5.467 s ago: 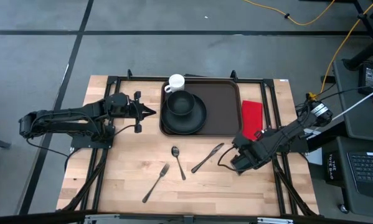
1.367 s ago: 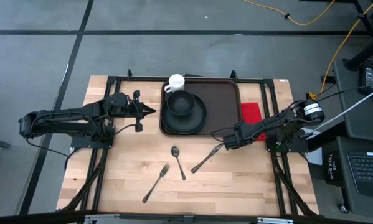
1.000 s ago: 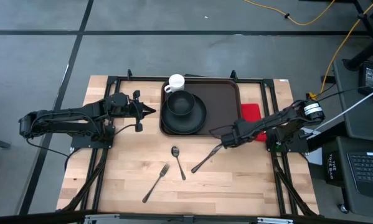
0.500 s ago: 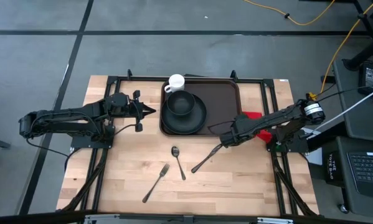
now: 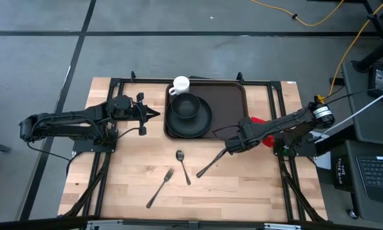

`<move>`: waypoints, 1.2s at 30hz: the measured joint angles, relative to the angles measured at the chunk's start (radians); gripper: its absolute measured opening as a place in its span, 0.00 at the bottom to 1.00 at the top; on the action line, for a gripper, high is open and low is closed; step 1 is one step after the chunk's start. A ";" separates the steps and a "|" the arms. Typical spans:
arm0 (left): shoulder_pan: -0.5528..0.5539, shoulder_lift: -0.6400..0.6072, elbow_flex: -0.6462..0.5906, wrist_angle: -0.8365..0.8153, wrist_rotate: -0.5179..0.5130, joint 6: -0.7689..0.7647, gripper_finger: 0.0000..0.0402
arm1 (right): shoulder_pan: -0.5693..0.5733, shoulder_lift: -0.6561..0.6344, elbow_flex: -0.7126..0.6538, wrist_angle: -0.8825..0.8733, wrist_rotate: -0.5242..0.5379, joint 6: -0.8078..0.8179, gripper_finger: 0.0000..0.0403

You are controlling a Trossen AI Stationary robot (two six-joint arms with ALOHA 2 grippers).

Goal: Set up tray
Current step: Put the red napkin on the brown tray to the right of the black plate

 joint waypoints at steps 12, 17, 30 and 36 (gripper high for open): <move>0.000 0.000 0.000 0.000 0.000 -0.045 0.01 | 0.077 0.000 0.148 0.001 0.090 -0.004 0.04; 0.000 0.000 0.000 0.000 0.000 -0.051 0.01 | 0.080 0.000 0.185 0.000 0.127 -0.032 0.04; 0.000 0.000 0.000 0.000 0.000 -0.051 0.02 | 0.069 0.000 0.344 0.001 0.308 -0.219 0.04; 0.000 0.000 0.000 0.000 0.000 -0.050 0.02 | 0.023 0.000 0.380 0.000 0.341 -0.328 0.04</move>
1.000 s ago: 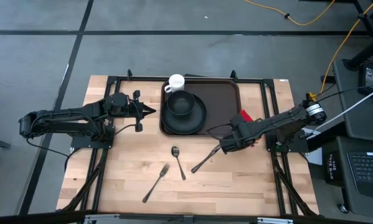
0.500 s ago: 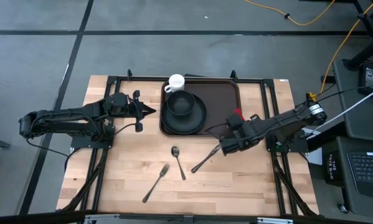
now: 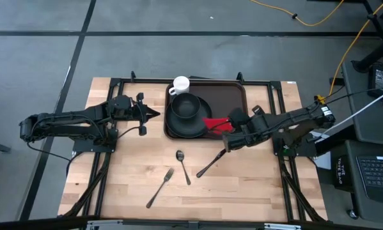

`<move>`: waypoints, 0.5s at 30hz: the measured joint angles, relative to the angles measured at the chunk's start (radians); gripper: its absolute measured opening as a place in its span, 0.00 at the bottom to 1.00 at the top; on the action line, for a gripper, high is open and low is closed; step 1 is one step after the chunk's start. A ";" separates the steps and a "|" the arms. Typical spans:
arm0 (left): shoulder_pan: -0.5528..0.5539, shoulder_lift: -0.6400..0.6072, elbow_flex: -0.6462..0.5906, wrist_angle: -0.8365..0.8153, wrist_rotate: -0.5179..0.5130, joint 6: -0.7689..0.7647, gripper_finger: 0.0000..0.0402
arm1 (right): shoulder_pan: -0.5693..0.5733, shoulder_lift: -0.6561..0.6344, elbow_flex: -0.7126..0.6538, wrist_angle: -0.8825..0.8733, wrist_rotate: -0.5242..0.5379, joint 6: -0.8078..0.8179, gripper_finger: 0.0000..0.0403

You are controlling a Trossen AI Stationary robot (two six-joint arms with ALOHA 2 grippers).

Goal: Set up tray
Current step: Put the red napkin on the brown tray to the right of the black plate

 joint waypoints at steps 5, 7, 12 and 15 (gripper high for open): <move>0.000 0.000 0.000 0.000 0.000 0.000 0.02 | -0.052 0.000 0.014 0.000 0.028 -0.105 0.04; 0.000 0.000 0.000 0.000 0.000 0.001 0.02 | -0.071 0.000 0.018 -0.001 0.047 -0.146 0.04; 0.000 0.000 0.000 0.000 0.000 0.000 0.01 | -0.116 0.000 0.025 0.000 0.095 -0.246 0.04; 0.000 0.000 0.000 0.000 0.000 0.001 0.01 | -0.146 0.000 0.025 0.000 0.134 -0.332 0.04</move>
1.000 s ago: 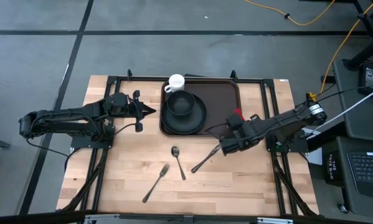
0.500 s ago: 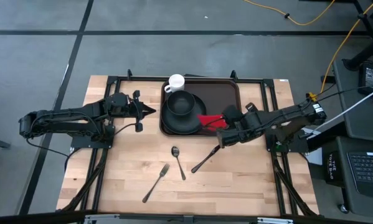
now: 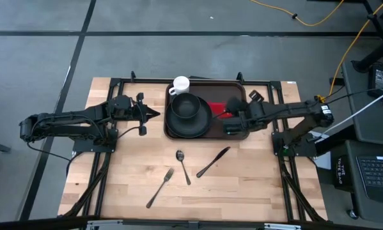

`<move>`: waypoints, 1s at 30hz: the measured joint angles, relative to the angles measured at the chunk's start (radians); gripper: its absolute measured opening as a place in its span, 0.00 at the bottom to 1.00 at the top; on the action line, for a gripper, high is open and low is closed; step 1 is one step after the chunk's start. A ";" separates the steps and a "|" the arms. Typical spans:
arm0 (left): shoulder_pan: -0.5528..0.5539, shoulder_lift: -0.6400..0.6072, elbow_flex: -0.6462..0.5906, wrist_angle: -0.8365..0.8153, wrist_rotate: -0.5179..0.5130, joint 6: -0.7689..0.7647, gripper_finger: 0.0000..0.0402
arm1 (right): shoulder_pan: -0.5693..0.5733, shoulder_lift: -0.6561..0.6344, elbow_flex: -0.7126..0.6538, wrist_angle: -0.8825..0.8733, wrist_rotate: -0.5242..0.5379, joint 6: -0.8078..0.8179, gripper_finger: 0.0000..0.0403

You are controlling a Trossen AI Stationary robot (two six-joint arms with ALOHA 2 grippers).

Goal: Set up tray
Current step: Put the red napkin on the brown tray to the right of the black plate

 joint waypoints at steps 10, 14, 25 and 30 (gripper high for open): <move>0.000 0.000 0.000 -0.001 0.000 -0.002 0.01 | -0.131 0.018 -0.003 0.013 0.053 -0.270 0.04; 0.000 0.000 0.000 -0.002 0.000 -0.001 0.01 | -0.171 0.034 -0.003 0.043 0.073 -0.371 0.04; 0.000 0.000 0.000 -0.007 0.000 -0.001 0.01 | -0.270 0.048 -0.004 0.151 0.140 -0.609 0.04; 0.000 0.000 0.000 -0.008 0.000 0.000 0.01 | -0.319 0.047 -0.004 0.197 0.163 -0.753 0.04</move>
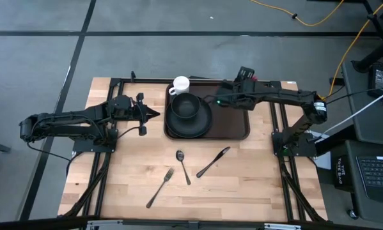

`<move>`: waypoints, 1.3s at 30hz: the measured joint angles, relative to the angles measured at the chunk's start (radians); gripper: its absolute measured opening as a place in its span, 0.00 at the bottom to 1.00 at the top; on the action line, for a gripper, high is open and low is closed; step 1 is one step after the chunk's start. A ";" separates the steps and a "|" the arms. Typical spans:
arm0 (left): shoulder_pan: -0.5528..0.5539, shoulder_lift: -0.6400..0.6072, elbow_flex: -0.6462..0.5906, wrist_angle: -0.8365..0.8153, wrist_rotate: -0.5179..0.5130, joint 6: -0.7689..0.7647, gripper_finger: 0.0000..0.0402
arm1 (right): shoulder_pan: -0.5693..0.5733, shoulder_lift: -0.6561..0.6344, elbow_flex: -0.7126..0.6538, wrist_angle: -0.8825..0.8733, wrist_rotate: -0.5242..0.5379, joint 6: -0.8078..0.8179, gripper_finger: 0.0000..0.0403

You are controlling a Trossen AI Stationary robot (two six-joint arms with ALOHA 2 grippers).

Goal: Set up tray
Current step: Put the red napkin on the brown tray to the right of the black plate

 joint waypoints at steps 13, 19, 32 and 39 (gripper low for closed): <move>0.000 0.000 0.000 0.000 0.000 -0.004 0.01 | -0.148 0.000 0.000 0.206 -0.026 -0.424 0.04; 0.000 0.000 0.000 0.000 0.000 -0.062 0.01 | -0.207 0.021 0.000 0.260 -0.064 -0.507 0.04; 0.000 0.000 0.000 0.000 0.000 -0.094 0.01 | -0.201 0.227 -0.001 0.232 -0.087 -0.502 0.04; 0.000 0.000 0.000 0.000 0.000 -0.167 0.01 | -0.140 0.240 -0.001 0.185 -0.134 -0.461 0.04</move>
